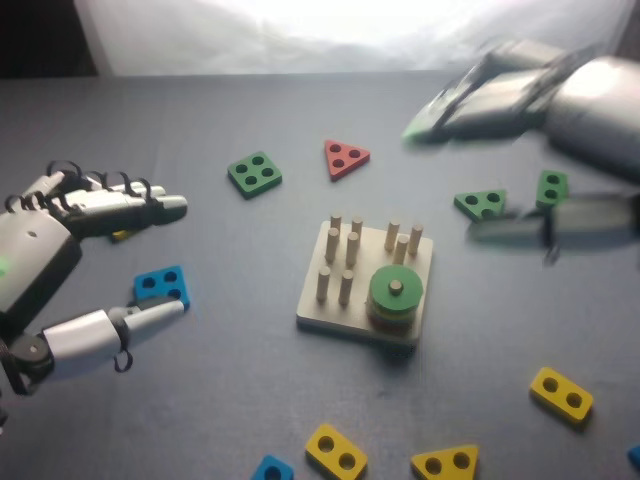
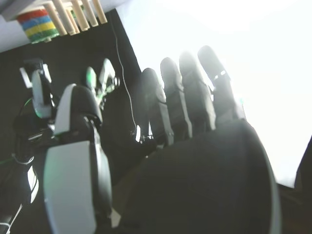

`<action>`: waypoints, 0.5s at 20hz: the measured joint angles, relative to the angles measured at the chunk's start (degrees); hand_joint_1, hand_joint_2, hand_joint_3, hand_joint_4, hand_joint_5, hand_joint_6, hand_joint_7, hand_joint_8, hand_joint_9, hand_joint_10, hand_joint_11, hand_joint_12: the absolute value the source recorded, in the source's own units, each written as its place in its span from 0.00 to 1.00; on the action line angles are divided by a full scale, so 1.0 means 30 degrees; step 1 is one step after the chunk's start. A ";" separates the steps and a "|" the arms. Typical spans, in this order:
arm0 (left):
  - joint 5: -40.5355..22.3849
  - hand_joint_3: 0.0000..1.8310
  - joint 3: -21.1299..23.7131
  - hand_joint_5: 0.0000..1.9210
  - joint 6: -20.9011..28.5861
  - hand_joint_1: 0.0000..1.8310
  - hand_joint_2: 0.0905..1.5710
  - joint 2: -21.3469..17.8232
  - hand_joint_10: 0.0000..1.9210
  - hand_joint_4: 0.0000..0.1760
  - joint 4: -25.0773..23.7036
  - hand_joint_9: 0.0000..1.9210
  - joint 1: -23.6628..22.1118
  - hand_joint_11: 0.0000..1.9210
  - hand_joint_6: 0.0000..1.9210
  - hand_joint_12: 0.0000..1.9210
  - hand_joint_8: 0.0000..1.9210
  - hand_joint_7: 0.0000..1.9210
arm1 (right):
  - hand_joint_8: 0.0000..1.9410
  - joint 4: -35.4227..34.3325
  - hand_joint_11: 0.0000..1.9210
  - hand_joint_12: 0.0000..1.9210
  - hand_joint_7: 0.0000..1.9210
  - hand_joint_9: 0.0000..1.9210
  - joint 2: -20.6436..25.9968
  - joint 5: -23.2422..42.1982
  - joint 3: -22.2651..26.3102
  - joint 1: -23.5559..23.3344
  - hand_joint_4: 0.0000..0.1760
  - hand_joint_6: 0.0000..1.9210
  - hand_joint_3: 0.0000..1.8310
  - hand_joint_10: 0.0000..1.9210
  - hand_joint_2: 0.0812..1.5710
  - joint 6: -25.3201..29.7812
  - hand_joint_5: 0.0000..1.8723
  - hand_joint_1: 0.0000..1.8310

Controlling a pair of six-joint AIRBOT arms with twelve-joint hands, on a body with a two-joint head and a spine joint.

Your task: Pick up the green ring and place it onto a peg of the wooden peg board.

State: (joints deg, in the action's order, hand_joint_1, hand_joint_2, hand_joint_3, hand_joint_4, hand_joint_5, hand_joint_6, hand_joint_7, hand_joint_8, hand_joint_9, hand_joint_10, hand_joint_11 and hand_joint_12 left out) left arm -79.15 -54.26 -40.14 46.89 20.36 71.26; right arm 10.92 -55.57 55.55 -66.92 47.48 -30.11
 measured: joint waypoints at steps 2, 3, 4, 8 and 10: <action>-0.0809 0.00 0.0102 0.30 0.0073 0.44 0.71 -0.0015 0.00 0.00 -0.0168 0.22 -0.0007 0.00 0.00 0.52 0.00 0.27 | 0.00 -0.1326 0.06 0.35 0.23 0.21 0.0561 0.1923 0.0510 0.0794 0.02 0.00 0.00 0.00 0.77 -0.0364 0.22 0.30; -0.1333 0.00 0.0255 0.30 0.0124 0.42 0.72 -0.0073 0.00 0.00 -0.0175 0.22 -0.0007 0.00 0.00 0.48 0.00 0.27 | 0.00 -0.1719 0.06 0.36 0.22 0.21 0.0758 0.3075 0.0838 0.1341 0.00 0.00 0.00 0.00 0.79 -0.0568 0.21 0.28; -0.1741 0.00 0.0270 0.29 0.0197 0.43 0.74 -0.0109 0.01 0.00 -0.0335 0.25 -0.0007 0.00 0.00 0.53 0.00 0.28 | 0.00 -0.2200 0.09 0.37 0.25 0.25 0.0874 0.4167 0.1209 0.1858 0.00 0.00 0.00 0.01 0.81 -0.0772 0.22 0.29; -0.3818 0.00 0.0495 0.12 0.0277 0.31 0.74 -0.0495 0.02 0.00 -0.0342 0.28 0.0015 0.04 0.00 0.64 0.00 0.24 | 0.00 -0.5187 0.23 0.39 0.36 0.41 0.1807 0.9238 0.2412 0.4218 0.00 0.00 0.00 0.01 0.82 -0.1843 0.27 0.35; -0.4175 0.01 0.0546 0.02 0.0415 0.17 0.78 -0.0729 0.01 0.00 -0.0532 0.27 -0.0270 0.02 0.00 0.68 0.00 0.17 | 0.00 -0.6747 0.22 0.33 0.27 0.37 0.2113 1.1642 0.2914 0.5282 0.00 0.00 0.01 0.00 0.82 -0.2426 0.12 0.42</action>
